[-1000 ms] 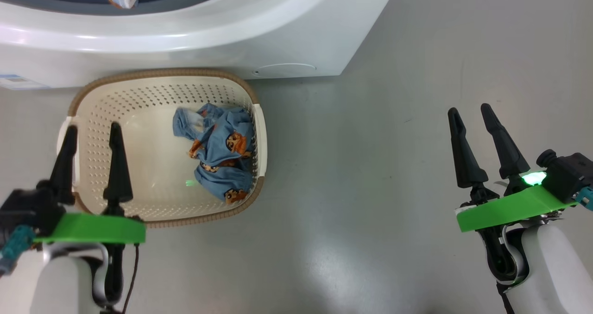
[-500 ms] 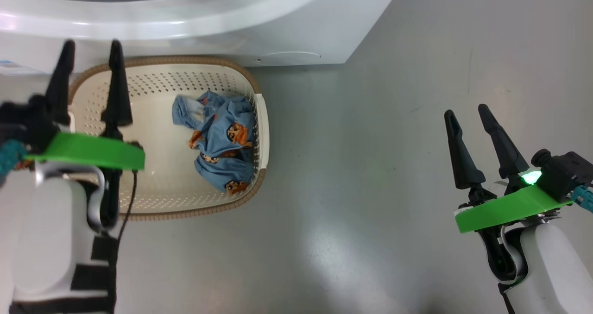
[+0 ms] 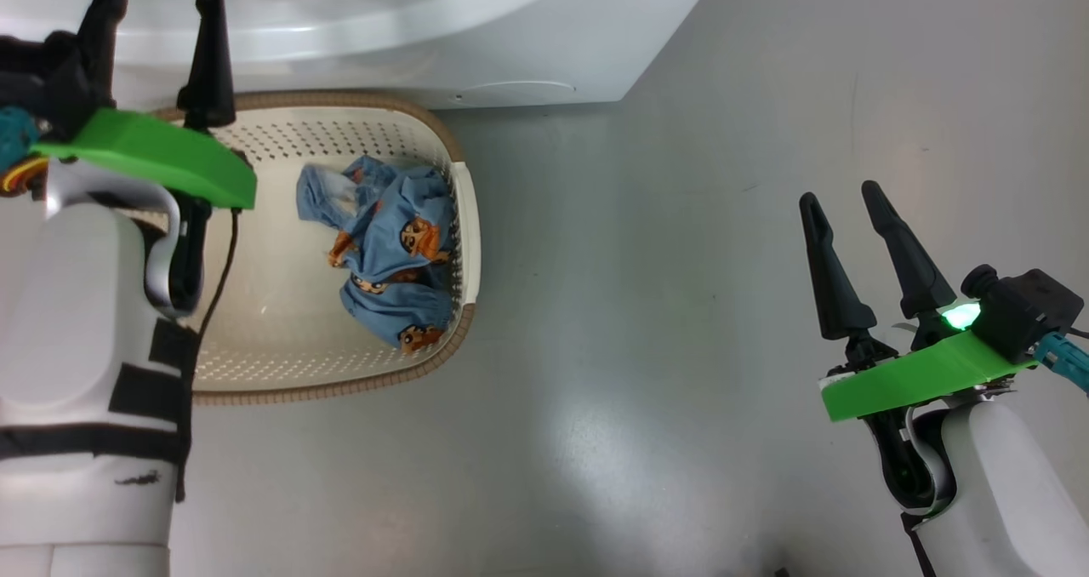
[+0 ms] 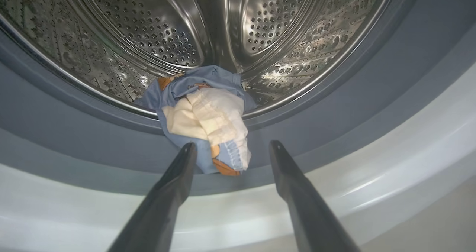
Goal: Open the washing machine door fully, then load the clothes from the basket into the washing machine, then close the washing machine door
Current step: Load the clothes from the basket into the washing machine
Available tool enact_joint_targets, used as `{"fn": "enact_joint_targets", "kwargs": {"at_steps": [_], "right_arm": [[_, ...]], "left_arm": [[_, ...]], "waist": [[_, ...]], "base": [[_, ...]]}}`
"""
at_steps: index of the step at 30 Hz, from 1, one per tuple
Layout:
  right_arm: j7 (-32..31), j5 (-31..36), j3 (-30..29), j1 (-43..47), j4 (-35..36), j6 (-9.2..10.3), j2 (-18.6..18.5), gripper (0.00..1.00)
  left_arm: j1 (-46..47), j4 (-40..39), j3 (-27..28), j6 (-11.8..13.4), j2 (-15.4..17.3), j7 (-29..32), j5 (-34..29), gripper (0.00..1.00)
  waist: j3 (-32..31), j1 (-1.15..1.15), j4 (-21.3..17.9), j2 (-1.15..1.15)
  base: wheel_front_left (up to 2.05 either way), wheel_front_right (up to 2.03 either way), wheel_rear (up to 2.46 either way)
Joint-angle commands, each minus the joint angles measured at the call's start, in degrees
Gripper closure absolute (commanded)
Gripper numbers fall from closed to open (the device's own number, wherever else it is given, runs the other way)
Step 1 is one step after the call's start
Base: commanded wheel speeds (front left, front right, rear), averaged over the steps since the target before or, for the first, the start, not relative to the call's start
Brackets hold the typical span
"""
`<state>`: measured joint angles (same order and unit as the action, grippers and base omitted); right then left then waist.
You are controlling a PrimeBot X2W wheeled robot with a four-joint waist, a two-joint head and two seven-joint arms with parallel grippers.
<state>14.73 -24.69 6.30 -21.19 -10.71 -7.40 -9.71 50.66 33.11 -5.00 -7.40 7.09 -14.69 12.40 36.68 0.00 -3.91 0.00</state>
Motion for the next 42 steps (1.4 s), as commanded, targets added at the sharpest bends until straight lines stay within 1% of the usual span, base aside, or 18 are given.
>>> {"fn": "enact_joint_targets", "kwargs": {"at_steps": [1, 11, 12, 13, 14, 15, 16, 27, 30, 33, 37, 40, 42], "right_arm": [[0.3, 0.1, 1.2, 0.7, 1.2, -0.09, 0.1, 0.0], [0.3, -0.2, 1.5, 0.5, 1.2, -0.09, 0.9, 0.0], [0.3, -0.3, 1.5, 0.5, 1.3, -0.09, 0.9, 0.0], [0.3, -0.3, 1.5, 0.5, 1.3, -0.09, 0.9, 0.0], [0.3, -0.3, 1.5, 0.5, 1.3, -0.09, 1.0, 0.0], [0.3, -0.3, 1.5, 0.6, 1.3, -0.09, 1.1, 0.0], [0.3, -0.3, 1.5, 0.6, 1.4, -0.09, 1.2, 0.0], [0.3, -0.8, 1.9, 0.1, 1.6, -0.09, 1.9, 0.0], [0.3, -1.0, 2.6, -0.3, 1.5, -0.09, 2.5, 0.0], [0.3, -1.3, 3.1, -0.7, 1.5, -0.09, 3.0, 0.0], [0.3, -1.5, 3.2, -0.9, 1.6, -0.09, 3.5, 0.0], [0.3, -1.7, 3.3, -1.0, 1.6, -0.09, 3.8, 0.0], [0.3, -1.8, 3.5, -1.1, 1.5, -0.09, 4.0, 0.0]], "left_arm": [[1.6, 0.8, 0.6, -0.1, 2.7, -0.3, 0.3, 0.0], [7.8, 9.9, -1.0, -0.1, 4.4, -0.3, -0.5, 0.0], [8.2, 10.6, -1.2, -0.1, 4.5, -0.3, -0.6, 0.23], [8.2, 10.6, -1.2, -0.1, 4.5, -0.3, -0.6, 0.23], [8.6, 11.1, -1.5, -0.1, 4.6, -0.3, -0.6, 0.5], [9.0, 11.6, -1.7, -0.1, 4.7, -0.3, -0.7, 0.73], [9.4, 12.1, -1.9, -0.1, 4.8, -0.3, -0.7, 1.0], [16.1, 16.1, -3.6, -0.1, 6.4, -0.3, -0.2, 1.0], [20.3, 19.3, -3.6, -0.1, 7.2, -0.3, 0.3, 1.0], [23.7, 20.6, -3.5, -0.1, 8.3, -0.3, -0.1, 1.0], [26.5, 20.3, -3.3, 0.9, 9.2, -0.3, -1.5, 1.0], [26.8, 19.8, -3.4, 1.6, 9.2, -0.3, -2.6, 1.0], [26.7, 22.1, -4.0, 1.5, 8.9, -0.3, -3.1, 1.0]], "waist": [[0.1, 0.0, -0.3, 0.0], [0.5, 0.0, -1.7, 0.0], [0.5, 0.0, -1.8, 0.0], [0.5, 0.0, -1.8, 0.0], [0.6, 0.0, -1.9, 0.0], [0.6, 0.0, -2.0, 0.0], [0.6, 0.0, -2.0, 0.0], [1.3, 0.0, -3.3, 0.0], [1.7, 0.0, -4.6, 0.0], [2.2, 0.0, -5.7, 0.0], [2.8, 0.0, -6.9, 0.0], [3.1, 0.0, -7.6, 0.0], [3.1, 0.0, -8.0, 0.0]], "base": [[0.0, 0.0, 0.0], [0.0, 0.0, 0.0], [0.0, 0.0, 0.0], [0.0, 0.0, 0.0], [0.0, 0.0, 0.0], [0.0, 0.0, 0.0], [0.0, 0.0, 0.0], [0.0, 0.0, 0.0], [0.0, 0.0, 0.0], [0.0, 0.0, 0.0], [0.0, 0.0, 0.0], [0.0, 0.0, 0.0], [0.0, 0.0, 0.0]]}}
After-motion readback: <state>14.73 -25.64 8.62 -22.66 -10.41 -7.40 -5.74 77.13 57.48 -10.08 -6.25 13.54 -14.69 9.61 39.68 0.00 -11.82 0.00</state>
